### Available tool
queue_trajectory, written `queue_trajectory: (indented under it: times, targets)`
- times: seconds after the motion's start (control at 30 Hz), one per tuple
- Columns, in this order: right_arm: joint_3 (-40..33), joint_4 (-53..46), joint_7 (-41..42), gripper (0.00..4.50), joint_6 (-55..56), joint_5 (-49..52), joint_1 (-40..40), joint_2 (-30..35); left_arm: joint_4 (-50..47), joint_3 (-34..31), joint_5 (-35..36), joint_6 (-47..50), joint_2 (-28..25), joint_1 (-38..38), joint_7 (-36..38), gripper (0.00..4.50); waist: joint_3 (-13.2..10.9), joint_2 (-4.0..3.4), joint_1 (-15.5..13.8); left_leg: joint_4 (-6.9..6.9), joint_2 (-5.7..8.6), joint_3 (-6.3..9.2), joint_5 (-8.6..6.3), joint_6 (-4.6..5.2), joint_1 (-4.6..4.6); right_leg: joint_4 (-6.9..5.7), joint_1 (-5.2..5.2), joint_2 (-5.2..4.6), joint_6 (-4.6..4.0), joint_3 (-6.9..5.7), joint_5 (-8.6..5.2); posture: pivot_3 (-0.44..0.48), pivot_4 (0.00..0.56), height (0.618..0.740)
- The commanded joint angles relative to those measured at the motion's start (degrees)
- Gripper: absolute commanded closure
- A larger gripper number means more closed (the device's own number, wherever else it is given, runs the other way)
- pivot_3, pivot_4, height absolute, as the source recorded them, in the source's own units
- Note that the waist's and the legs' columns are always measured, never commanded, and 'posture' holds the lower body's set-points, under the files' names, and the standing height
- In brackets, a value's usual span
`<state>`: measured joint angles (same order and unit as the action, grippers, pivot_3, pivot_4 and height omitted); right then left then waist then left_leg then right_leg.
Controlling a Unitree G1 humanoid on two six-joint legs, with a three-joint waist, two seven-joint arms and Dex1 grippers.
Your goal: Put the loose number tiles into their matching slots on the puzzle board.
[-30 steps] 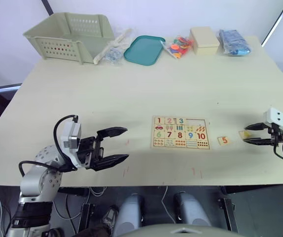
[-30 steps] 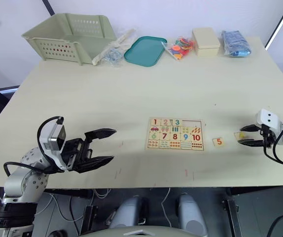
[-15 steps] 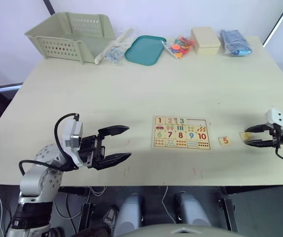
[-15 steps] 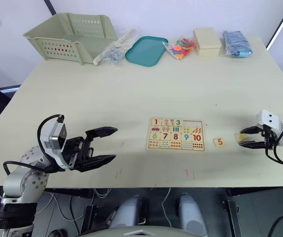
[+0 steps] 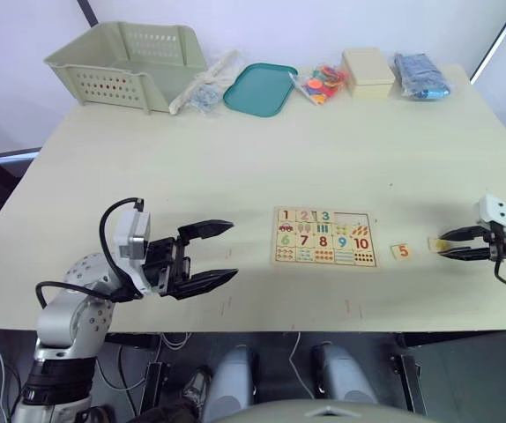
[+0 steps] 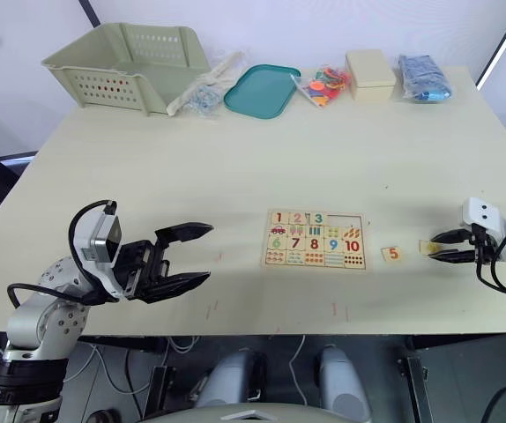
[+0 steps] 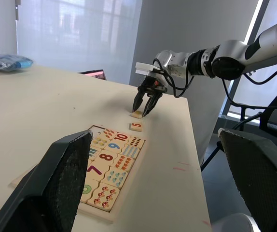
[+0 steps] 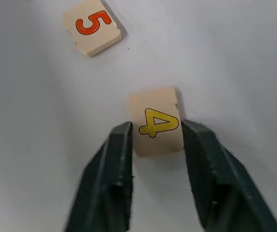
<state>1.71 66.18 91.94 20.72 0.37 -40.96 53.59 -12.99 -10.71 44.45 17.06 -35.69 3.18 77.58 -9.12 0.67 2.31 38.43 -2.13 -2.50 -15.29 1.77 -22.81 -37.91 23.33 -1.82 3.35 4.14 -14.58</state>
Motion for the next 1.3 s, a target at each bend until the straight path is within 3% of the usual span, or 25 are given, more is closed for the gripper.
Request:
queue_trajectory:
  times: [0.03,0.43,0.63,0.73,0.83,1.07,1.3]
  targets:
    - [-0.62,-0.84,0.18,3.14,0.81,0.04,0.84,1.32,-0.32,-0.85,0.47,-1.24,-0.43,-0.36,1.35,0.0,0.0,0.0,0.0,0.0,0.0,0.0,0.0,0.0,0.0,0.0,0.0,0.0,0.0,0.0,0.0,0.0,0.15,0.74]
    - [-2.07,-5.62,-3.36,3.14,0.5,1.18,2.44,1.66,3.07,-1.08,-0.48,-3.94,-0.24,-0.57,3.84,0.0,0.0,0.0,0.02,0.01,0.0,-0.01,0.0,0.0,0.0,0.0,-0.01,0.0,0.0,0.0,0.0,0.0,0.15,0.74]
    - [-2.08,-38.65,-5.59,3.14,-19.24,3.31,8.64,4.62,3.88,-1.83,-0.47,-4.75,-0.57,-1.05,4.11,0.0,-0.04,-0.13,0.0,0.0,-0.06,0.13,0.0,0.0,-0.02,-0.09,0.06,0.0,0.01,0.03,0.0,0.0,0.15,0.74]
    - [1.27,-54.92,-7.36,3.14,-35.18,2.2,6.25,4.5,4.71,-2.09,-0.75,-5.4,-0.54,-1.07,4.29,0.0,-0.04,-0.14,0.09,0.0,-0.05,0.29,0.0,0.0,-0.02,-0.1,0.09,0.01,0.01,0.04,0.0,0.0,0.15,0.74]
    - [5.32,-62.12,-8.01,3.14,-46.13,0.69,2.64,4.17,5.14,-2.12,-0.99,-5.79,-0.51,-0.84,4.23,0.0,-0.05,-0.15,-0.06,0.0,-0.05,0.34,0.0,0.0,-0.04,-0.11,0.13,0.05,0.0,0.02,0.0,0.0,0.15,0.74]
    - [18.25,-67.17,-8.58,3.14,-64.11,-4.84,-10.44,-0.53,6.17,-2.71,-1.4,-6.6,-0.71,-0.67,4.38,0.0,-0.07,-0.12,-0.45,0.02,-0.01,0.33,0.0,0.0,-0.16,-0.06,0.19,-0.09,0.01,-0.03,0.0,0.0,0.15,0.74]
    - [25.51,-64.1,-10.32,3.14,-67.3,-7.06,-15.88,-5.44,6.39,-4.02,-1.2,-7.02,-0.78,-1.05,3.72,0.0,-0.07,-0.12,-0.51,0.0,0.0,0.48,0.0,0.0,-0.33,-0.05,0.32,-0.09,0.0,-0.15,0.0,0.0,0.15,0.74]
